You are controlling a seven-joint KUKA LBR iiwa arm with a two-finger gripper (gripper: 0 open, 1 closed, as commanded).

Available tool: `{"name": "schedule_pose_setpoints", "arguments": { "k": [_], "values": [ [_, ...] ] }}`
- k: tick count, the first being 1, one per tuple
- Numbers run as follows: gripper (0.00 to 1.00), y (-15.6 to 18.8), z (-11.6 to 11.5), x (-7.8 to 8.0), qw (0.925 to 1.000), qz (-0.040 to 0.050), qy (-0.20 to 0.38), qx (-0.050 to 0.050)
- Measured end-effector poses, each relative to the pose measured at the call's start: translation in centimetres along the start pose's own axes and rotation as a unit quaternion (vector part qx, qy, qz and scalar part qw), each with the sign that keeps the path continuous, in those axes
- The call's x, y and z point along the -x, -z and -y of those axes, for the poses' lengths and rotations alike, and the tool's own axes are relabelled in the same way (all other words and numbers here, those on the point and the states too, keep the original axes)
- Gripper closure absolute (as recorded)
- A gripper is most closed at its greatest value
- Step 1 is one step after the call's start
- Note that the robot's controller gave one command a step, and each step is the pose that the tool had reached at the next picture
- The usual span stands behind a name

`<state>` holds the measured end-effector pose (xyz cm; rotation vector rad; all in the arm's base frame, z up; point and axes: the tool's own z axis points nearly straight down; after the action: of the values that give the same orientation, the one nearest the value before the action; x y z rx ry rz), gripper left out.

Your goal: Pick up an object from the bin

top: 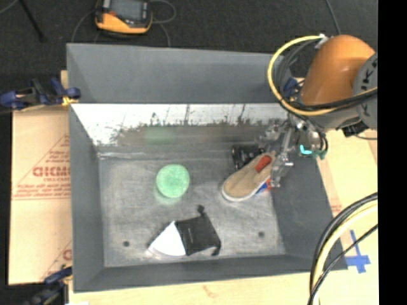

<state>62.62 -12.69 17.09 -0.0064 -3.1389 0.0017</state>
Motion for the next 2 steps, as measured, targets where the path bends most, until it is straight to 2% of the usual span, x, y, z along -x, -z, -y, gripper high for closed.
{"name": "schedule_pose_setpoints", "arguments": {
  "k": [1, 2],
  "values": [
    [0.0, 0.4, 0.0, 0.2, 1.0, 0.0038, 0.001, -0.001],
    [0.0, -3.9, -1.0, 1.3, 1.0, 0.0082, -0.004, -0.001]
  ]
}}
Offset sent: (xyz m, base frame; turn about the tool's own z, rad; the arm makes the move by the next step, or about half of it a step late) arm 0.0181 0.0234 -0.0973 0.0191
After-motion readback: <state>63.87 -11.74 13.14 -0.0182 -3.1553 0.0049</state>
